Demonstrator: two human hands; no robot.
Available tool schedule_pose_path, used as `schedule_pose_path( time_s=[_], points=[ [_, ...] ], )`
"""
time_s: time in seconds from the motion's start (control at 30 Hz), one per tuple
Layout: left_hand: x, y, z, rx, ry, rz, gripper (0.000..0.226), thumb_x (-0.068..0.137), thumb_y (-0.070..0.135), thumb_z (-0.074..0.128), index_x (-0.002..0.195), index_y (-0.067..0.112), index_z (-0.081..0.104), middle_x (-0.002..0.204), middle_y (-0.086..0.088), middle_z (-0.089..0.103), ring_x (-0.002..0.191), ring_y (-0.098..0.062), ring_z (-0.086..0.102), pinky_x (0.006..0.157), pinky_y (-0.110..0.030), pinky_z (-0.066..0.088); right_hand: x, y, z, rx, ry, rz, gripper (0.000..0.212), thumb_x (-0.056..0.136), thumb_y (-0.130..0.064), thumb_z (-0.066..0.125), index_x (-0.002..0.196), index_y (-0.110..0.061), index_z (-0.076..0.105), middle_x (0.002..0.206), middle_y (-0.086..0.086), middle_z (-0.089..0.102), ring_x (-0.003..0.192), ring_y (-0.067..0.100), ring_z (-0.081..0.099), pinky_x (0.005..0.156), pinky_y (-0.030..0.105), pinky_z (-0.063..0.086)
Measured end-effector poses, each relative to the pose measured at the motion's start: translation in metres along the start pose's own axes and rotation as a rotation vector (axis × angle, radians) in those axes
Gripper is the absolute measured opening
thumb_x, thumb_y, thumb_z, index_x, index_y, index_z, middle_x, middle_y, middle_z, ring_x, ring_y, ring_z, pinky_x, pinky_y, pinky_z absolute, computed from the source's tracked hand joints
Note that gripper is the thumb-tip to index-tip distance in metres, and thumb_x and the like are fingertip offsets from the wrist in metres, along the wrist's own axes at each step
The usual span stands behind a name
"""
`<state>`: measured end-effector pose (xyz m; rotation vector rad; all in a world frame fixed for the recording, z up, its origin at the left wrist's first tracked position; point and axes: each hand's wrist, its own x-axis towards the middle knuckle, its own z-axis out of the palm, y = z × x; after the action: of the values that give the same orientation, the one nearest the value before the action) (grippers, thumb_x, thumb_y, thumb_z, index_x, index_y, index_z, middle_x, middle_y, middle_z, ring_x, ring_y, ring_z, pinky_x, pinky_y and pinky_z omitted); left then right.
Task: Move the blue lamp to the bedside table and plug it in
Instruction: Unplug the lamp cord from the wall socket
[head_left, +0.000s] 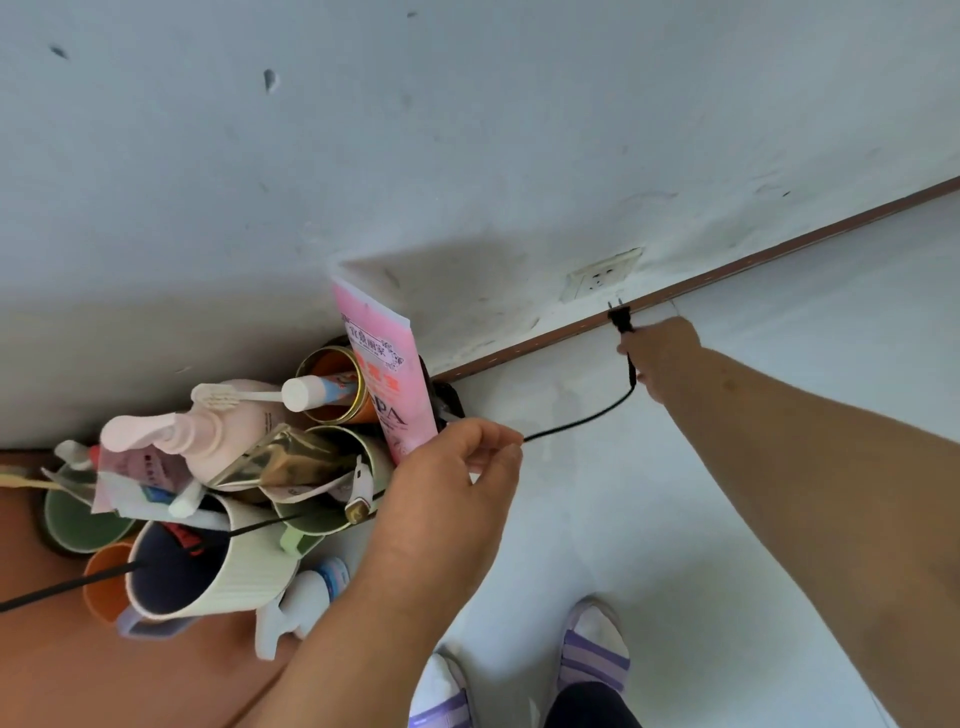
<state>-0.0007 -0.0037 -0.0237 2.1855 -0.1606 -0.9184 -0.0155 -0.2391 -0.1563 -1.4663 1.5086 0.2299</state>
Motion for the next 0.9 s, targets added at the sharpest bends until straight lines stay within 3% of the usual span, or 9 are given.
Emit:
schedule_pose_path(
  time_s=[0.07,0.13,0.2,0.33,0.43,0.57,0.63,0.77,0.9],
  points=[
    [-0.002,0.003,0.0,-0.013,0.001,-0.01,0.008,0.089,0.032,0.062,0.092,0.032,0.069,0.085,0.019,0.071,0.082,0.009,0.061,0.06,-0.003,0.044,-0.002,0.012,-0.003,0.066,-0.047,0.01,0.035,0.092,-0.008,0.054,0.122,0.01,0.057,0.114,0.029,0.065,0.102,0.035,0.064,0.089,0.037,0.052],
    [-0.006,0.007,-0.002,-0.021,0.001,-0.027,0.009,0.089,0.032,0.061,0.093,0.033,0.069,0.087,0.018,0.071,0.083,0.005,0.063,0.064,-0.008,0.047,-0.01,0.022,-0.007,0.177,-0.091,0.022,0.022,0.092,-0.005,0.055,0.111,0.003,0.063,0.084,0.015,0.066,0.074,0.022,0.062,0.067,0.031,0.049],
    [-0.014,0.013,-0.006,-0.044,-0.003,-0.042,0.01,0.089,0.031,0.061,0.096,0.033,0.068,0.092,0.018,0.07,0.089,0.003,0.063,0.073,-0.016,0.049,-0.028,0.027,-0.012,0.3,-0.14,0.063,0.015,0.09,-0.003,0.059,0.104,-0.006,0.062,0.079,0.008,0.064,0.066,0.017,0.062,0.064,0.029,0.055],
    [-0.037,0.023,-0.023,-0.078,-0.011,-0.08,0.029,0.086,0.036,0.064,0.114,0.04,0.058,0.116,0.015,0.061,0.107,0.001,0.055,0.078,-0.016,0.042,-0.084,0.027,-0.031,0.362,-0.27,0.04,0.007,0.084,-0.007,0.066,0.091,-0.009,0.067,0.079,0.007,0.066,0.061,0.014,0.064,0.062,0.028,0.059],
    [-0.064,0.035,-0.047,-0.109,0.009,-0.116,0.047,0.083,0.04,0.066,0.127,0.042,0.05,0.128,0.014,0.055,0.117,-0.002,0.051,0.082,-0.018,0.038,-0.135,0.015,-0.049,0.4,-0.355,-0.005,0.008,0.083,-0.009,0.068,0.091,-0.009,0.069,0.072,0.004,0.064,0.057,0.012,0.062,0.059,0.026,0.056],
    [-0.098,0.044,-0.077,-0.184,0.057,-0.163,0.041,0.082,0.038,0.067,0.118,0.048,0.05,0.126,0.017,0.054,0.118,-0.006,0.05,0.091,-0.027,0.04,-0.191,0.001,-0.064,0.442,-0.448,-0.042,0.011,0.085,-0.01,0.068,0.095,-0.011,0.069,0.072,0.002,0.064,0.063,0.013,0.062,0.059,0.025,0.055],
    [-0.118,0.047,-0.092,-0.214,0.074,-0.189,0.048,0.083,0.037,0.067,0.127,0.043,0.047,0.128,0.015,0.053,0.119,-0.008,0.05,0.096,-0.032,0.043,-0.217,-0.009,-0.071,0.465,-0.484,-0.047,0.012,0.085,-0.01,0.068,0.097,-0.01,0.068,0.072,0.002,0.064,0.065,0.014,0.062,0.062,0.027,0.054],
    [-0.173,0.053,-0.131,-0.242,0.133,-0.222,0.066,0.084,0.039,0.065,0.142,0.041,0.034,0.129,0.016,0.05,0.117,-0.004,0.049,0.075,-0.016,0.039,-0.276,-0.04,-0.084,0.461,-0.558,-0.08,0.014,0.086,-0.007,0.067,0.1,-0.007,0.066,0.074,0.004,0.062,0.066,0.016,0.06,0.062,0.028,0.052],
    [-0.219,0.058,-0.159,-0.303,0.2,-0.222,0.078,0.081,0.044,0.066,0.146,0.043,0.022,0.13,0.022,0.048,0.116,-0.002,0.049,0.088,-0.026,0.041,-0.324,-0.064,-0.094,0.391,-0.584,-0.173,0.011,0.086,-0.007,0.067,0.096,-0.007,0.068,0.064,0.001,0.062,0.066,0.019,0.055,0.064,0.033,0.047]
  ],
)
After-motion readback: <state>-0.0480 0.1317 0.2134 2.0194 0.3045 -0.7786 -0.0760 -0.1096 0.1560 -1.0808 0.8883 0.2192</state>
